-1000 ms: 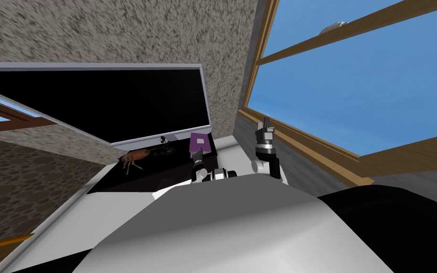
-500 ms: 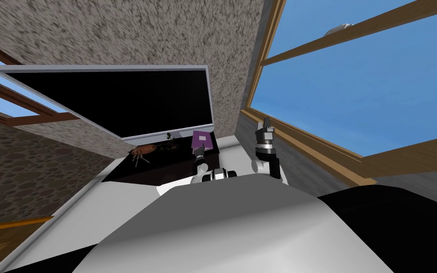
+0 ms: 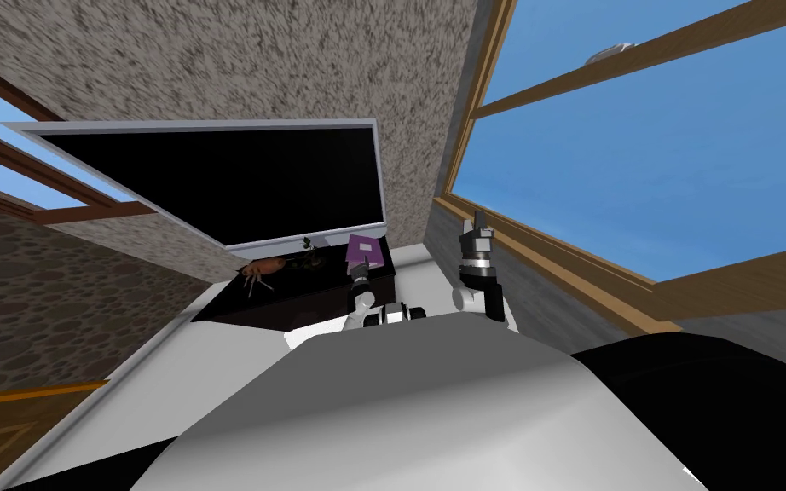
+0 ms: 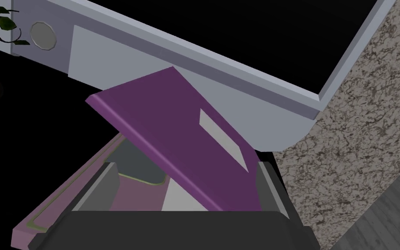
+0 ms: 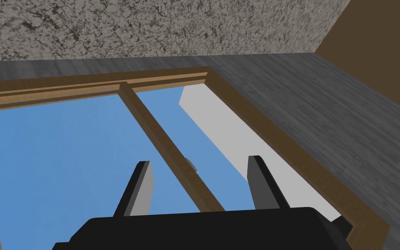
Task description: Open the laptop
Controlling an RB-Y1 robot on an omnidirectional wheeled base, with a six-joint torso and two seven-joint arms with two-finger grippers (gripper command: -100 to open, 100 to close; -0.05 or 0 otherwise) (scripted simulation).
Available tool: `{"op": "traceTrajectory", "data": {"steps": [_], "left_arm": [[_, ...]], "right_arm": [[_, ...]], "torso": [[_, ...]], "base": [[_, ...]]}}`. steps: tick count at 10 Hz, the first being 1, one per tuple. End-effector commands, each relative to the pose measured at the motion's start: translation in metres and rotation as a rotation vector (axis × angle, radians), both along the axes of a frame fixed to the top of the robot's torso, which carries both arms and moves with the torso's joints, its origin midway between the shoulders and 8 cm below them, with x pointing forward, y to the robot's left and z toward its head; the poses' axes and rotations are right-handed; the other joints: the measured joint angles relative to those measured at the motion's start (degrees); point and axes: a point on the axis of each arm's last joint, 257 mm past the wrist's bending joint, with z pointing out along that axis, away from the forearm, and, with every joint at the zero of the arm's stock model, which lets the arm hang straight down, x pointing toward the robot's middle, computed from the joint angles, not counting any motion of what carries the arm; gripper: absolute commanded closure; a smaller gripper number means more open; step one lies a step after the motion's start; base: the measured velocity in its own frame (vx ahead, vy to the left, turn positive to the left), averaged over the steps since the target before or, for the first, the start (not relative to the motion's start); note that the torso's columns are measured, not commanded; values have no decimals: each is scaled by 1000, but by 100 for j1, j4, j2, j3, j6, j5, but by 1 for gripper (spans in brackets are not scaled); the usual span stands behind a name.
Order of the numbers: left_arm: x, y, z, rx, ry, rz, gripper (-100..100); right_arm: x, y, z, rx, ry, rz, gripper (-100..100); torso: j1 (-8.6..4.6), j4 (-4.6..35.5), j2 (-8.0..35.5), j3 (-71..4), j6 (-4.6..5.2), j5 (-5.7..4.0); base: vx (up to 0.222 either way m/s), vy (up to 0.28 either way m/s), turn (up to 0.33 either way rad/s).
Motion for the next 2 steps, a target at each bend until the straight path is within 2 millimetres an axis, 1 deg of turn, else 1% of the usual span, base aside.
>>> {"op": "traceTrajectory", "data": {"steps": [1, 2], "left_arm": [[0, 0, 0, 0, 0, 0, 0], [0, 0, 0, 0, 0, 0, 0]], "right_arm": [[0, 0, 0, 0, 0, 0, 0], [0, 0, 0, 0, 0, 0, 0]], "torso": [[1, 0, 1, 1, 0, 0], [1, 0, 1, 1, 0, 0]], "base": [[0, 0, 0], [0, 0, 0]]}}
